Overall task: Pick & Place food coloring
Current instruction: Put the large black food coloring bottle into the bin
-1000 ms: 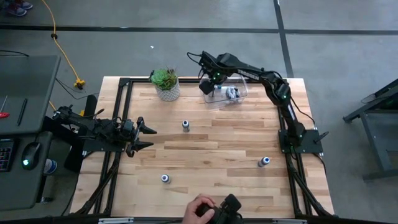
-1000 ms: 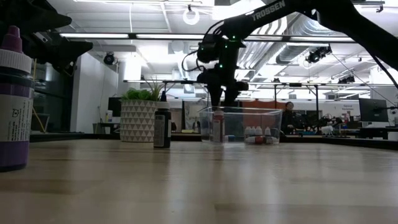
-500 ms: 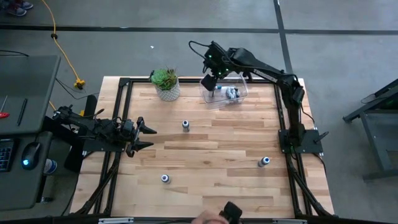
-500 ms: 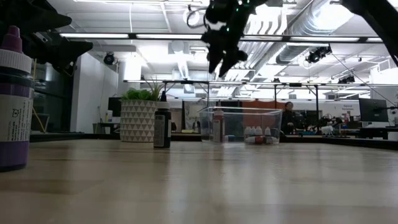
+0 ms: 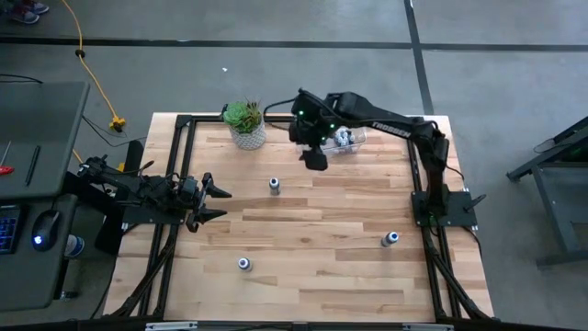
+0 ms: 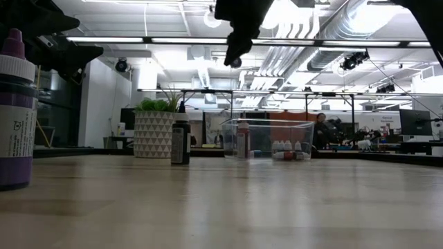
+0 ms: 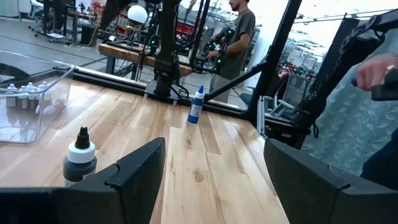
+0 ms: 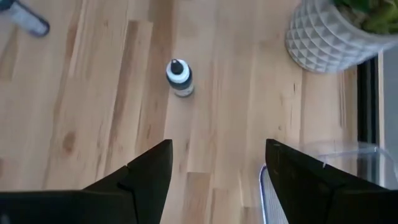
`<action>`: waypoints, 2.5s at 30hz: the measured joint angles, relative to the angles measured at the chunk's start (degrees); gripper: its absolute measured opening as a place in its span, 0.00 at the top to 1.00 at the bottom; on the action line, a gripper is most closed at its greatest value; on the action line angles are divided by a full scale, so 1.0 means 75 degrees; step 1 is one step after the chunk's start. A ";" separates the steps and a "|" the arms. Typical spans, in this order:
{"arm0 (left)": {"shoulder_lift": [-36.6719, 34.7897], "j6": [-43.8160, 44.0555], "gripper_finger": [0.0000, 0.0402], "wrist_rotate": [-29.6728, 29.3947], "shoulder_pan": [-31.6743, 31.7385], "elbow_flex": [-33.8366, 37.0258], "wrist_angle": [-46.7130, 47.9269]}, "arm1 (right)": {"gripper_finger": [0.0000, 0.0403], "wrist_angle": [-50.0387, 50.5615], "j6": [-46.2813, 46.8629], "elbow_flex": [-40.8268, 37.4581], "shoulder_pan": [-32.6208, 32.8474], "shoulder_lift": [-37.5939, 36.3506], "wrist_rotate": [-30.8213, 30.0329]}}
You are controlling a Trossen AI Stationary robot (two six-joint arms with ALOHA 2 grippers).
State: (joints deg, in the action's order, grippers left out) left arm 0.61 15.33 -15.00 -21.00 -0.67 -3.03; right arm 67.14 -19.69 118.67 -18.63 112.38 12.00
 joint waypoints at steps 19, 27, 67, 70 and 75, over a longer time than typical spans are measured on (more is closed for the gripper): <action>-0.0001 0.0000 0.32 0.0000 0.0000 0.0000 0.0000 | 0.39 -0.0790 -0.0614 0.0496 0.0738 0.1472 -0.0009; 0.0000 0.0000 0.32 0.0000 -0.0002 0.0000 0.0000 | 0.39 -0.0830 0.0099 0.0952 0.0786 0.2238 0.0218; -0.0001 0.0000 0.32 0.0000 -0.0003 0.0000 0.0000 | 0.63 -0.1503 0.0967 0.0938 0.1038 0.3043 -0.0120; -0.0001 0.0000 0.32 0.0000 -0.0003 0.0000 0.0000 | 0.69 -0.1504 0.0931 0.0938 0.1043 0.3040 -0.0340; -0.0001 0.0000 0.32 0.0000 -0.0001 0.0000 0.0000 | 0.73 -0.1463 0.0913 0.0938 0.1043 0.3034 -0.0322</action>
State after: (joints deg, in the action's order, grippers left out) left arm 0.60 15.33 -15.00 -21.01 -0.67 -3.03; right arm 56.16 -12.84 125.71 -10.81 135.13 9.58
